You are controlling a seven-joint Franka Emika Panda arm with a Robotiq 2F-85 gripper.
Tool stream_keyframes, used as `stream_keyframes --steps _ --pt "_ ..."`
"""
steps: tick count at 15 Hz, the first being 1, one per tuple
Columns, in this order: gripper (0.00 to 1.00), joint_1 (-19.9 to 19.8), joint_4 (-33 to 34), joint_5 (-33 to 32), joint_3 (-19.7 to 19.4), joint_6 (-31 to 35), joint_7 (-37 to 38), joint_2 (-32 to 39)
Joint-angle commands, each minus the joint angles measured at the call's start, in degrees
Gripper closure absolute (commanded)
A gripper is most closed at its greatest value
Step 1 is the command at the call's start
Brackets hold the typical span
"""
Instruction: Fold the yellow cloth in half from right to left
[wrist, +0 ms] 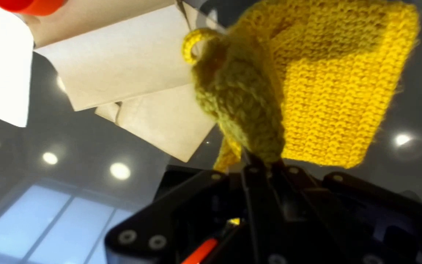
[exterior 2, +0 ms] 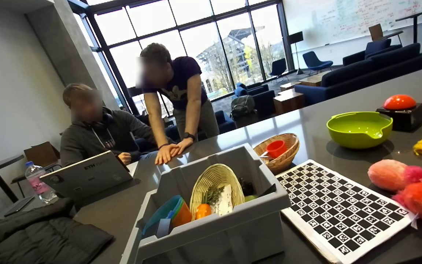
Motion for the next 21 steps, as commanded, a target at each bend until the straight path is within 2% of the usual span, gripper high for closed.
stream_keyframes --steps 1,9,11,12,13,14,16,21 --pt "0.98 3.14 -4.75 0.57 0.73 -0.67 -0.08 -3.16" --pt "0.98 8.58 -10.28 3.17 1.42 -0.89 -1.88 -5.0" --pt "0.92 10.12 -11.12 4.94 1.41 -1.21 -2.9 -5.49" --pt "0.97 10.7 -11.49 5.7 1.41 -0.93 -3.59 -5.4" --pt "0.98 11.27 -11.67 6.55 1.45 -1.22 -3.99 -5.48" --pt "0.69 11.59 -11.8 7.1 1.53 -1.29 -4.05 -5.42" --pt "0.66 12.25 -11.97 8.23 1.44 -1.32 -4.77 -5.47" --pt "0.34 12.31 -11.74 8.32 1.54 -0.74 -5.17 -5.47"
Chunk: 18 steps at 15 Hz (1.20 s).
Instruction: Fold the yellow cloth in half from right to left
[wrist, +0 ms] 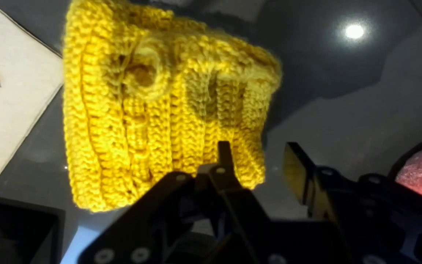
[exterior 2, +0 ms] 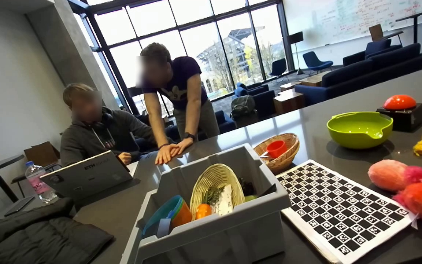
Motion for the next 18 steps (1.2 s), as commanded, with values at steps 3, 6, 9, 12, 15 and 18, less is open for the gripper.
stream_keyframes --steps 3,6,9,12,15,18 --pt "0.12 0.16 -0.18 1.08 -0.39 -0.76 -1.67 -2.42" --pt "0.0 0.7 0.63 3.53 -1.74 -1.42 -4.19 -3.07" --pt "0.0 0.85 2.03 7.96 -3.97 -2.92 -8.56 -3.75" --pt "0.0 0.5 4.63 15.94 -7.85 -7.01 -15.84 -3.74" --pt "0.0 -1.64 7.53 22.61 -11.14 -10.84 -20.67 -2.82" --pt "0.0 -4.15 9.12 27.39 -12.95 -14.89 -23.08 -2.78"
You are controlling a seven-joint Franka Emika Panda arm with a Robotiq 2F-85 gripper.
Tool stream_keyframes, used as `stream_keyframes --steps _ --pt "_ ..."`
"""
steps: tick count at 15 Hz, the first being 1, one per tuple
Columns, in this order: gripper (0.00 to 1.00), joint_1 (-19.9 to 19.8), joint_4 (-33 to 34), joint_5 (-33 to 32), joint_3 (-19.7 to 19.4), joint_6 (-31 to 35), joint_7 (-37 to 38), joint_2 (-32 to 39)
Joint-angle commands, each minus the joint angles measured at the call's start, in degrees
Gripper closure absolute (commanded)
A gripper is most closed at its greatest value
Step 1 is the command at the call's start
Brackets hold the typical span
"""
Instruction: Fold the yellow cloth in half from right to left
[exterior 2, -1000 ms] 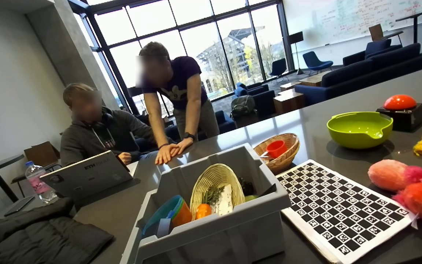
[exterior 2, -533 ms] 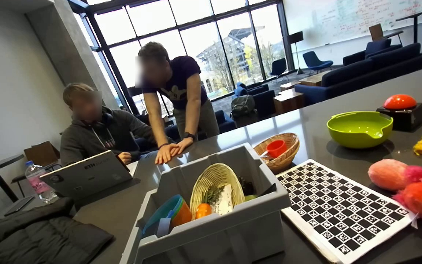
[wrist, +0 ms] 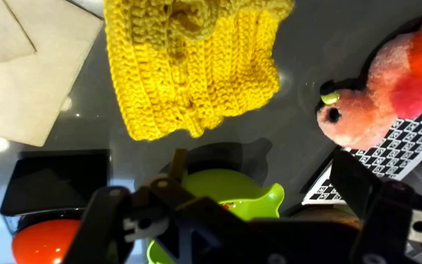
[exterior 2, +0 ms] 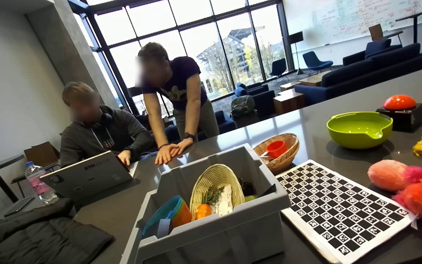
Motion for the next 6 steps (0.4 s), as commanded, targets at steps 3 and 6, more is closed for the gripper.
stream_keyframes --steps 3,6 --pt "0.0 -3.89 1.32 3.15 0.48 -3.36 -2.14 0.1" --pt "0.0 -3.96 1.41 3.18 0.51 -3.58 -2.15 0.11"
